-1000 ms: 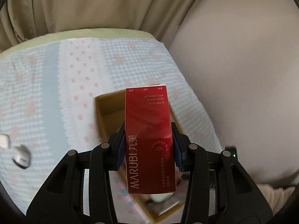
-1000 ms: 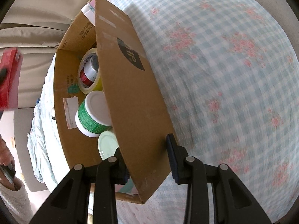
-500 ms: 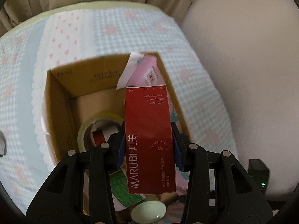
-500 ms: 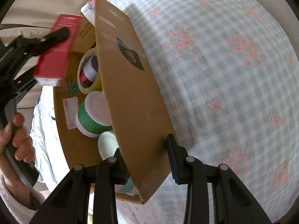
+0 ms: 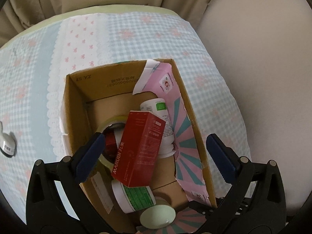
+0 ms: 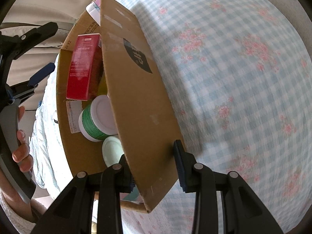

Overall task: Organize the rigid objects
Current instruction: 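Carry the red MARUBI box with the left gripper into the box and release, then move the left gripper to the black-and-white Metal DX jar and grasp it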

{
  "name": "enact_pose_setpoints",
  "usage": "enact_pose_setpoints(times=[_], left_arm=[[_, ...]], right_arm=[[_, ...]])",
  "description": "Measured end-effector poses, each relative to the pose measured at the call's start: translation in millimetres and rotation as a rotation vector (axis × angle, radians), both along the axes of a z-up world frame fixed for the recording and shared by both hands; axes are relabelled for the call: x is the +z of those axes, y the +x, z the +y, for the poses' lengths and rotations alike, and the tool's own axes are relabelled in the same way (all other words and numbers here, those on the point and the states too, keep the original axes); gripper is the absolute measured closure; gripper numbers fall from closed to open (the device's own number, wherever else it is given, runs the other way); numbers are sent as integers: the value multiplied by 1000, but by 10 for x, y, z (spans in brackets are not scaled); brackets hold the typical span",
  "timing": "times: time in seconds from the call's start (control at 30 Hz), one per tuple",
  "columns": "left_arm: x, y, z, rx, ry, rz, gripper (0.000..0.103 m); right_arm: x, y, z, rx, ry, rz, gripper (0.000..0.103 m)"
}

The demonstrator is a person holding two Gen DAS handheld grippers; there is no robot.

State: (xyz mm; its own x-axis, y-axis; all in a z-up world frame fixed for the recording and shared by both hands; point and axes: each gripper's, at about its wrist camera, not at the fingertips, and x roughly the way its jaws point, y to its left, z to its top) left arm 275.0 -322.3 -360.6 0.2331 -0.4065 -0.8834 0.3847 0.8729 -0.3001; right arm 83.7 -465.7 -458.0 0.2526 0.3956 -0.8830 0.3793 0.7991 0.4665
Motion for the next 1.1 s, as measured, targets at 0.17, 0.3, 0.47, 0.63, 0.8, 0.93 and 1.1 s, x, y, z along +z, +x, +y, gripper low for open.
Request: enact_pose_setpoints(times=[0.17, 0.3, 0.47, 0.63, 0.8, 0.93, 1.1], left_arm=[[55, -32, 72, 17, -5, 6, 0], [160, -72, 146, 21, 0, -2, 0], [424, -119, 363, 35, 30, -28, 0], [759, -142, 699, 52, 48, -101, 0], [937, -140, 1291, 111, 37, -129, 0], [911, -153, 1774, 148, 83, -167, 0], [664, -88, 2486, 173, 194, -186, 0]], right_arm=[[3, 2, 10, 0, 0, 0, 72], [0, 4, 7, -2, 1, 2, 72], [2, 17, 11, -1, 2, 6, 72], [-2, 17, 9, 6, 2, -1, 72], [-2, -15, -9, 21, -1, -14, 72], [-1, -27, 0, 12, -3, -9, 72], [3, 14, 35, 3, -7, -2, 72]])
